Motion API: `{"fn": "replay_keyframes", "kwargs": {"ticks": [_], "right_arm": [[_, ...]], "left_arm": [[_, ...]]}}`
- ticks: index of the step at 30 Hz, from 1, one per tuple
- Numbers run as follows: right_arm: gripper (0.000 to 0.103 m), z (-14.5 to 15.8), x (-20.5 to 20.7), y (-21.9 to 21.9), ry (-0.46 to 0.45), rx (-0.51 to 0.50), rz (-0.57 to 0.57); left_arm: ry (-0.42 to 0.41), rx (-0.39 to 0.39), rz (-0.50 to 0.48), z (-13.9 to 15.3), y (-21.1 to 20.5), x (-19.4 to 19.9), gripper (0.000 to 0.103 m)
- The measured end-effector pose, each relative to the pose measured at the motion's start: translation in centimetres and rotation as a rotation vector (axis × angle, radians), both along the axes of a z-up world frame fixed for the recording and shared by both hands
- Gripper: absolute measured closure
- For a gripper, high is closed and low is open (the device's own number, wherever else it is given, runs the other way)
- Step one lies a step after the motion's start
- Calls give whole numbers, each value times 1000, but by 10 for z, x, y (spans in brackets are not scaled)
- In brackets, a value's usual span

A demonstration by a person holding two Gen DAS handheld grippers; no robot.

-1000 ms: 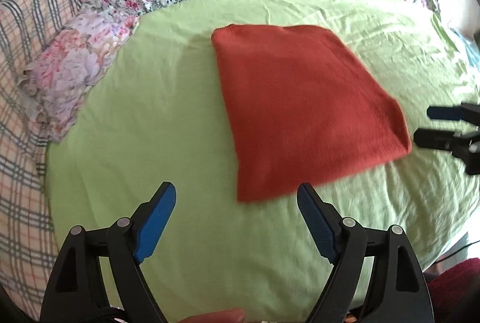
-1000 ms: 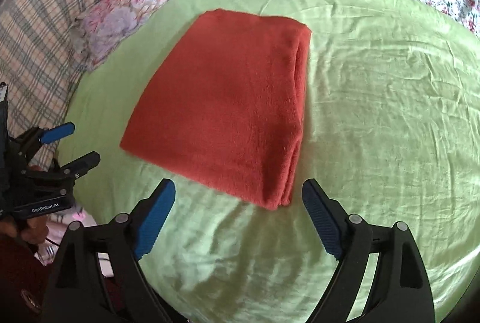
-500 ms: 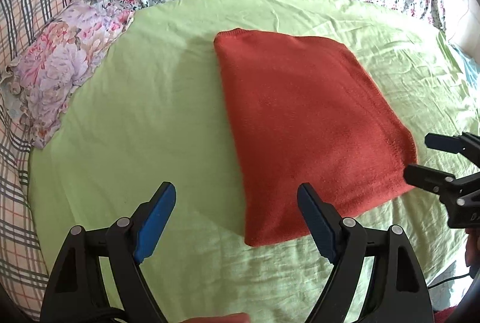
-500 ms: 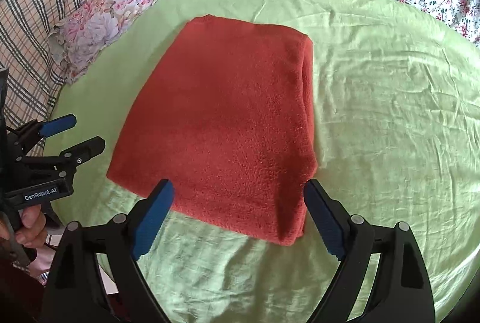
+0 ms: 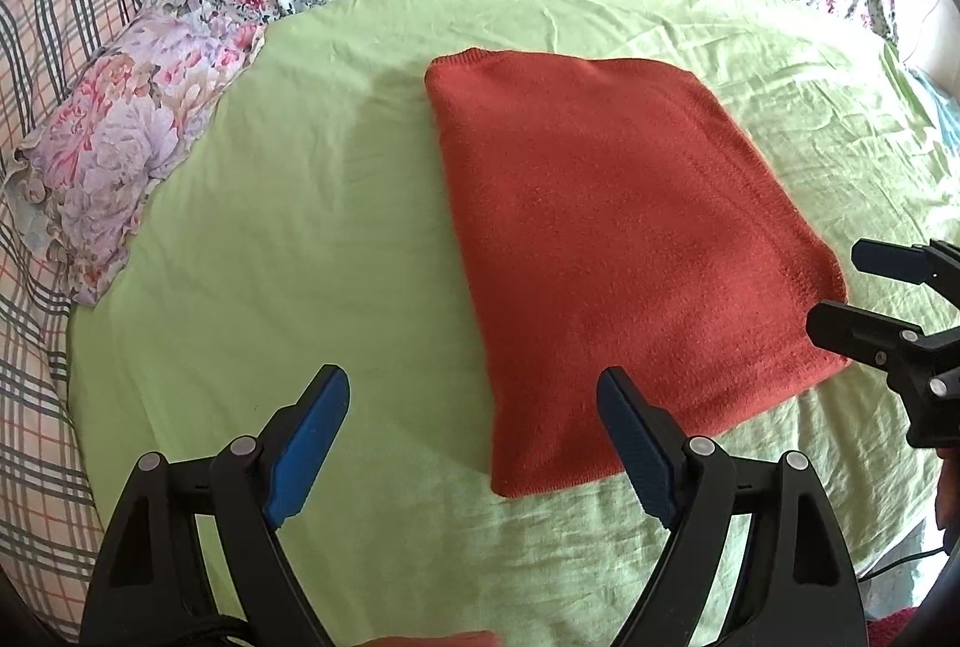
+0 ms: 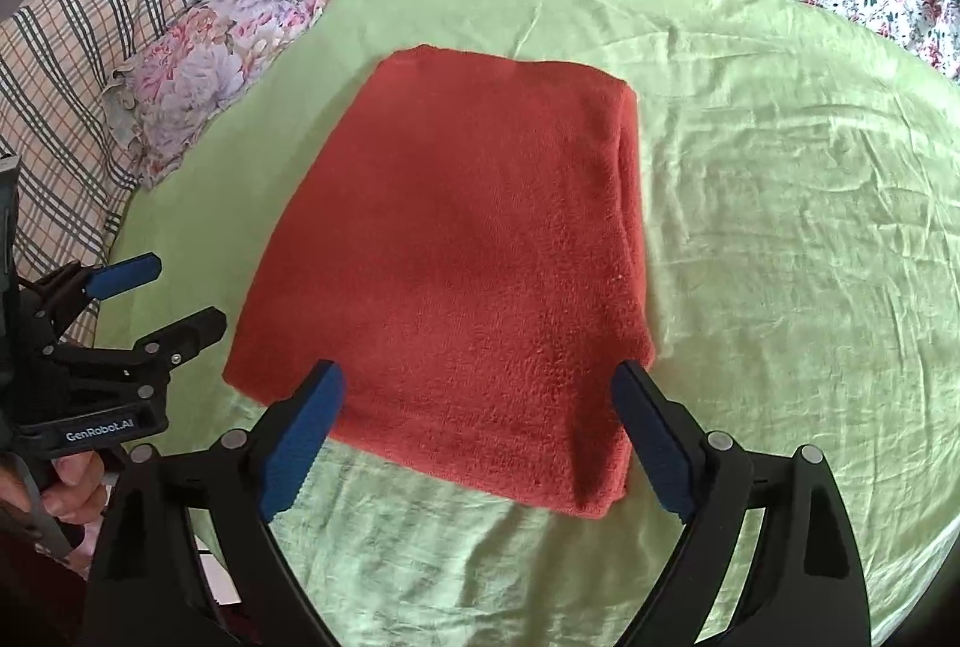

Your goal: Fold small clothes

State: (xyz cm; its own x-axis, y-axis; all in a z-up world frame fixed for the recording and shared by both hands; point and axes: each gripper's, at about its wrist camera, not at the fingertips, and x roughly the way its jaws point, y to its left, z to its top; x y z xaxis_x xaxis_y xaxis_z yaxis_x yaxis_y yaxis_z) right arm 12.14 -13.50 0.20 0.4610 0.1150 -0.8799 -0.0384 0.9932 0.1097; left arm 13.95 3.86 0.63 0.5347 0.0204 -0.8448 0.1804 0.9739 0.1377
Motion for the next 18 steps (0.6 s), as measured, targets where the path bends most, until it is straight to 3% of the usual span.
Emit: {"fn": "replay_keyframes", "kwargs": {"ticks": [18], "right_arm": [[9, -11, 24, 4, 23, 1, 25]], "left_arm": [[-4, -54, 24, -2, -3, 20, 17]]}}
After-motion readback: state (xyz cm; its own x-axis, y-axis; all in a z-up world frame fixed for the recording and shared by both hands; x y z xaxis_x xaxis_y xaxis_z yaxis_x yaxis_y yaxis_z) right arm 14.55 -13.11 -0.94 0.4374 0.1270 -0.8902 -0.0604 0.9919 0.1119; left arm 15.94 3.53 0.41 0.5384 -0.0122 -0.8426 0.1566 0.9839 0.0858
